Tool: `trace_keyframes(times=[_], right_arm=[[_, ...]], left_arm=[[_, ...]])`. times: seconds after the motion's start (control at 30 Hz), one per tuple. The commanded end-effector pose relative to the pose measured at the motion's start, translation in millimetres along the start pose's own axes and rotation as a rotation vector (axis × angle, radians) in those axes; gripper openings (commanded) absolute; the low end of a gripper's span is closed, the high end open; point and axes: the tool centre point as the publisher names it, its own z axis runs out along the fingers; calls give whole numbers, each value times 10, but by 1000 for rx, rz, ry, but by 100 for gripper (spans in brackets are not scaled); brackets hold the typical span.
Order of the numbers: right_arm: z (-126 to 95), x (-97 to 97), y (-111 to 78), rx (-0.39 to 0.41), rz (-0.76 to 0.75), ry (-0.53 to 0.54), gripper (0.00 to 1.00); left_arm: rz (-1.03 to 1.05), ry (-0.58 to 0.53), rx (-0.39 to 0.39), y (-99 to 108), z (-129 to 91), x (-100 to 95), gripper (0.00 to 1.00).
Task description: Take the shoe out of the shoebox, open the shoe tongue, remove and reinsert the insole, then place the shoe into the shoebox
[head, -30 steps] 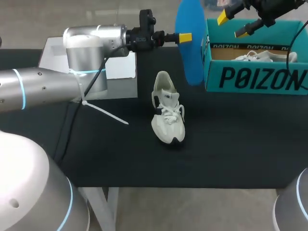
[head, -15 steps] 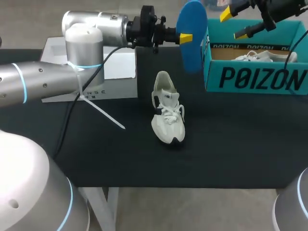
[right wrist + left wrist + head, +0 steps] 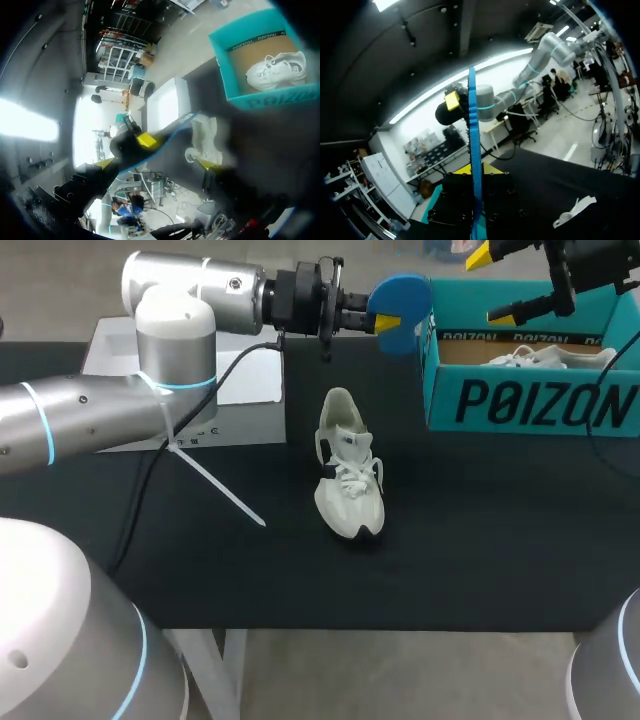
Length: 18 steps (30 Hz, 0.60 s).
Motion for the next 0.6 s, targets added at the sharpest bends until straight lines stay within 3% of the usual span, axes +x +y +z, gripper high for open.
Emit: trace_keyframes(times=[0.03, 0.3, 0.6], right_arm=[[-6, -53, -24, -13, 65, 57, 100], [-17, -84, -48, -14, 201, 146, 100], [2, -70, -27, -14, 187, 214, 100]], left_arm=[[498, -71, -93, -60, -18, 49, 0], [881, -35, -230, -92, -26, -11, 0], [979, -39, -223, -83, 34, -9, 0]])
